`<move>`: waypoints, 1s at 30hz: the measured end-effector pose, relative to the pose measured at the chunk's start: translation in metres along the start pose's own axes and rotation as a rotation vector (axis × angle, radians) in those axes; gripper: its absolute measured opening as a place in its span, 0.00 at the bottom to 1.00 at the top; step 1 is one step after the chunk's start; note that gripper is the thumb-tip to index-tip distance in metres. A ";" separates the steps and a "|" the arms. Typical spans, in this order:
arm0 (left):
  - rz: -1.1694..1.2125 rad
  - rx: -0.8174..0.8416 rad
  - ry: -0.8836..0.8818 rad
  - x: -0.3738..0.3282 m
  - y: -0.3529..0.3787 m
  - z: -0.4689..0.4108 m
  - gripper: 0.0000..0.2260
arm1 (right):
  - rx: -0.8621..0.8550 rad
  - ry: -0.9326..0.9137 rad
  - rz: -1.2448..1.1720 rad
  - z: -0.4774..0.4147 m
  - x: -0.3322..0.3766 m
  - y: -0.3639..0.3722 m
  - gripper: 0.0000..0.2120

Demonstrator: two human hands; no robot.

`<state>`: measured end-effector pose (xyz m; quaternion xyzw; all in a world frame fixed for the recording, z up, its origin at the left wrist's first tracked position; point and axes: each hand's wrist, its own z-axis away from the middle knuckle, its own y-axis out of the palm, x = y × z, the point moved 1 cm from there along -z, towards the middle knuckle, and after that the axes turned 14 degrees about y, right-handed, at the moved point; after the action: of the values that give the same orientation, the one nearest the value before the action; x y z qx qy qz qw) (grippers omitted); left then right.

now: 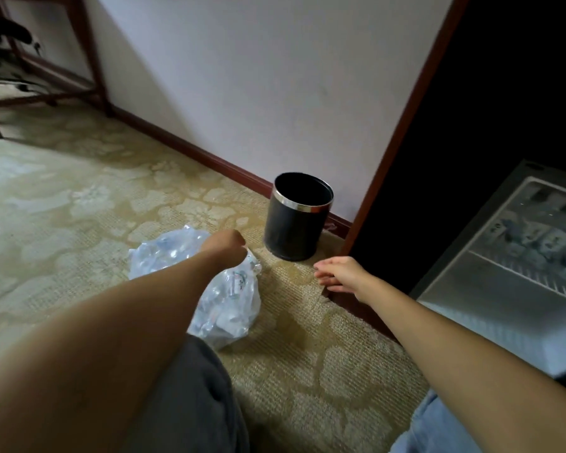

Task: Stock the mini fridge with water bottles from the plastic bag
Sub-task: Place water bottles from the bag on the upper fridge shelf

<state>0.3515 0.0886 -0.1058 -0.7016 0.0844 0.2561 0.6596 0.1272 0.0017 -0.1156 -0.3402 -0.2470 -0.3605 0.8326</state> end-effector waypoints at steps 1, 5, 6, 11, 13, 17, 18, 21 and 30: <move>0.013 -0.009 0.012 -0.002 0.000 -0.002 0.13 | 0.008 0.015 0.022 0.000 -0.002 0.006 0.15; 0.058 0.012 0.062 -0.011 0.005 -0.008 0.14 | 0.014 0.061 0.093 0.003 0.002 0.019 0.14; 0.076 0.017 0.070 -0.013 0.006 -0.010 0.14 | 0.006 0.065 0.086 0.003 0.008 0.021 0.13; 0.055 0.023 0.110 -0.025 0.016 -0.018 0.14 | -0.015 0.016 0.044 -0.003 0.027 0.033 0.10; 0.036 0.034 0.108 -0.026 0.022 -0.019 0.14 | 0.006 0.024 0.032 -0.010 0.026 0.040 0.09; 0.090 0.067 0.033 -0.015 0.041 -0.029 0.15 | 0.017 0.127 -0.051 -0.042 0.012 0.055 0.05; 0.120 0.065 -0.005 -0.011 0.046 -0.035 0.16 | 0.019 0.168 -0.084 -0.052 0.008 0.059 0.05; 0.242 0.056 -0.131 -0.004 0.067 -0.061 0.17 | 0.040 0.242 -0.125 -0.088 -0.003 0.067 0.05; 0.490 -0.034 -0.342 0.041 0.127 -0.156 0.16 | -0.005 0.284 -0.071 -0.203 0.002 0.070 0.05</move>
<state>0.3676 -0.0686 -0.2372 -0.6180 0.1346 0.5234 0.5709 0.2159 -0.1145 -0.2728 -0.2791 -0.1378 -0.4348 0.8450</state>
